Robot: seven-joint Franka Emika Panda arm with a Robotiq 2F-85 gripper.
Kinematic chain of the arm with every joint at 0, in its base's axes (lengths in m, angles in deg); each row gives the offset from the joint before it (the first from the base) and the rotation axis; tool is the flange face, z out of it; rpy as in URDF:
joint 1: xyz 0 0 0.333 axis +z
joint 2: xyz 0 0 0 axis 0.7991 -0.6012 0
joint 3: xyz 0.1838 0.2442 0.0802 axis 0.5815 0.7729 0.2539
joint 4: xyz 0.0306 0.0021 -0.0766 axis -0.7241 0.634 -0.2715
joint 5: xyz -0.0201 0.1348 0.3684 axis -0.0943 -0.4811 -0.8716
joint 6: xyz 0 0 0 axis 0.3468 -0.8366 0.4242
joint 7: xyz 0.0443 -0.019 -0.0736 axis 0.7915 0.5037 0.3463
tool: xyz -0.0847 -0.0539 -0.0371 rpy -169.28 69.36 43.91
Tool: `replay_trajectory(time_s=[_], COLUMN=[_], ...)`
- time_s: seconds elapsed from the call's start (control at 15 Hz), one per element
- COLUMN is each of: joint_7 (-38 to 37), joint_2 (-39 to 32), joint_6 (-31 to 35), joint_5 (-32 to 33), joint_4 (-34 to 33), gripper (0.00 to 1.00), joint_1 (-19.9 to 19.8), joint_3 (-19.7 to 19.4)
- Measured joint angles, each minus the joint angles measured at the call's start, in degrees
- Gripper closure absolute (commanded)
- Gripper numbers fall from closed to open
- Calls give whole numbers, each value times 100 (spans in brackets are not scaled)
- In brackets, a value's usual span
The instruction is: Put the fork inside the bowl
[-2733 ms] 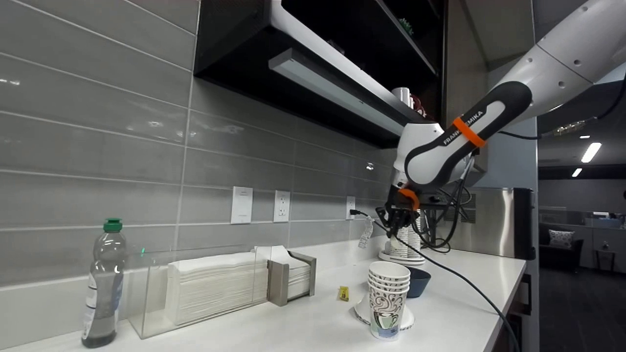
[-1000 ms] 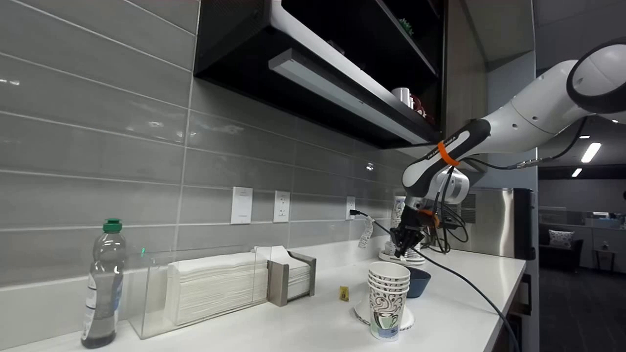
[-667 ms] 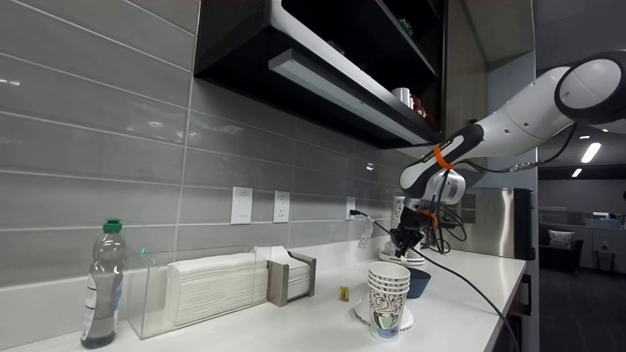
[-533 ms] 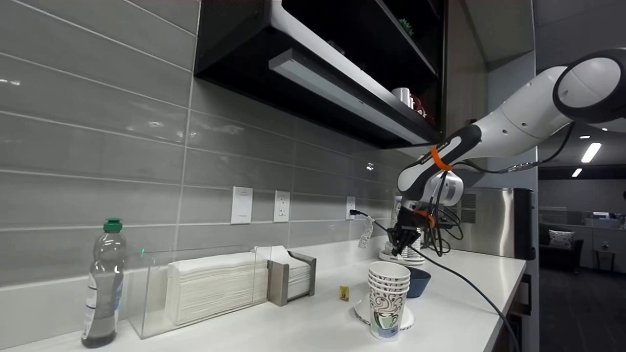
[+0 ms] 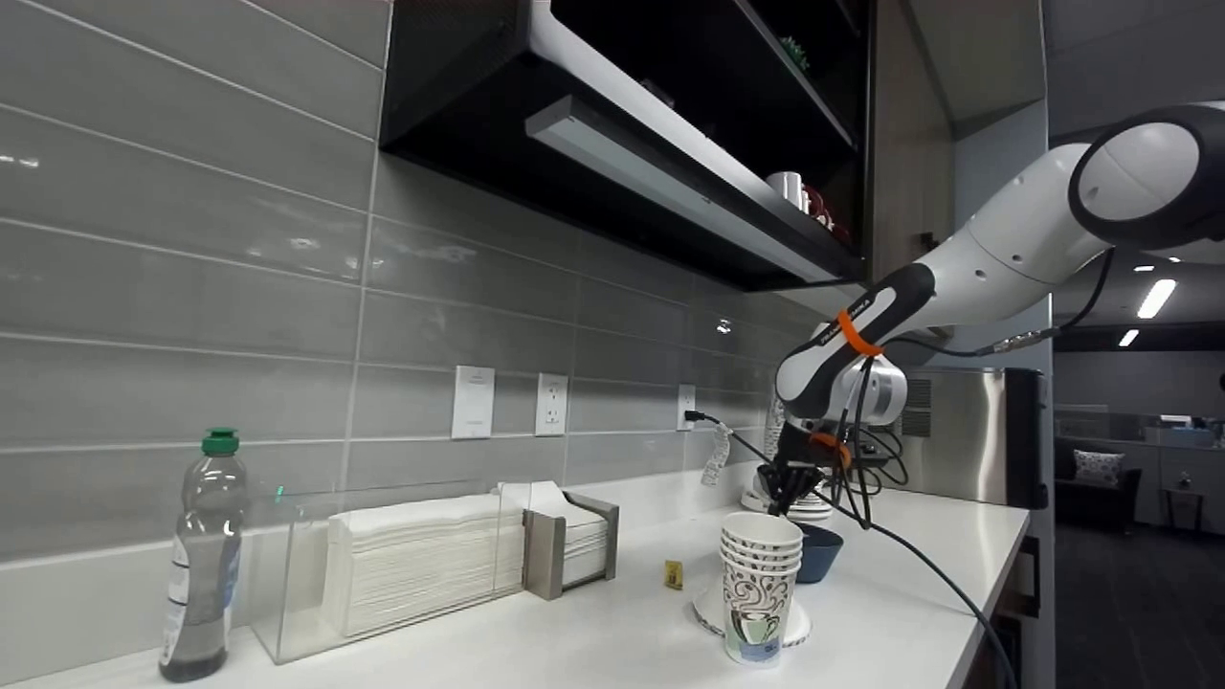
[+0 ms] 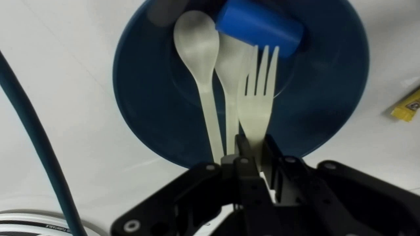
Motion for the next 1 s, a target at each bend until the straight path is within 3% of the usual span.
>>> replay_trajectory(time_s=[0.4,0.47,0.53,0.67,1.0], joint_7=[-144,-179,-226,-311,-360], joint_2=[-189,-228,-265,-307,-126], joint_6=[270,271,272,251,106], joint_5=[0,0,0,-15,-61], joint_4=[1,-7,-19,-32,-5], gripper=[97,85,61,57,23], joint_1=[-12,-12,-13,-17,-2], joint_3=[-110,-115,-121,-122,-52])
